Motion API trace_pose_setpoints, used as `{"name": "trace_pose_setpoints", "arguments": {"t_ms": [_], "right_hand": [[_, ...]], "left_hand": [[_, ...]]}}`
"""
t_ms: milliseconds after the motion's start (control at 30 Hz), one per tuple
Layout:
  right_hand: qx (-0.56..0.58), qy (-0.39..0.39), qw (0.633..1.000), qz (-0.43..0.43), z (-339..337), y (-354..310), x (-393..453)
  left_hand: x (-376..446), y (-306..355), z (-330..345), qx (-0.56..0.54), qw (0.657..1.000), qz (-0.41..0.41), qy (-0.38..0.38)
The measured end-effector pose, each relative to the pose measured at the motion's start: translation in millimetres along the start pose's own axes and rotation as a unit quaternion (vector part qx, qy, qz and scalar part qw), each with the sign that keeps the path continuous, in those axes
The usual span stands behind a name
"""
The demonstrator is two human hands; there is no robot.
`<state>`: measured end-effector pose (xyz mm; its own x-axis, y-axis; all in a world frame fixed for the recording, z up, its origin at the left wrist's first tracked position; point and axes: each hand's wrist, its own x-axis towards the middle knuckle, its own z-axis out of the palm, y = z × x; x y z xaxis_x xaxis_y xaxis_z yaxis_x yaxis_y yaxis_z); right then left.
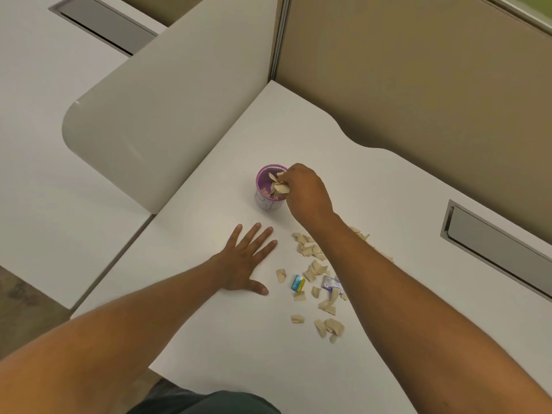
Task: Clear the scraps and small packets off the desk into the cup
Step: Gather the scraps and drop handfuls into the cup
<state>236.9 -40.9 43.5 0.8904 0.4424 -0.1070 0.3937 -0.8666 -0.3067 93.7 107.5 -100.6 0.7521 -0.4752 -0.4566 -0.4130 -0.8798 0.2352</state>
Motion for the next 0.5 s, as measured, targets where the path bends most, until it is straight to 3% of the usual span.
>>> {"name": "trace_pose_setpoints", "arguments": {"t_ms": [167,500], "right_hand": [[-0.017,-0.067,0.998,0.011,-1.3,-7.6,19.4],[0.173,-0.030,0.980,0.096,-33.6,-6.4,13.8]], "left_hand": [[2.0,0.8,1.3,0.002,1.000,-0.001,-0.005],[-1.1,1.0,-0.5,0.007,1.000,0.001,-0.005]]}}
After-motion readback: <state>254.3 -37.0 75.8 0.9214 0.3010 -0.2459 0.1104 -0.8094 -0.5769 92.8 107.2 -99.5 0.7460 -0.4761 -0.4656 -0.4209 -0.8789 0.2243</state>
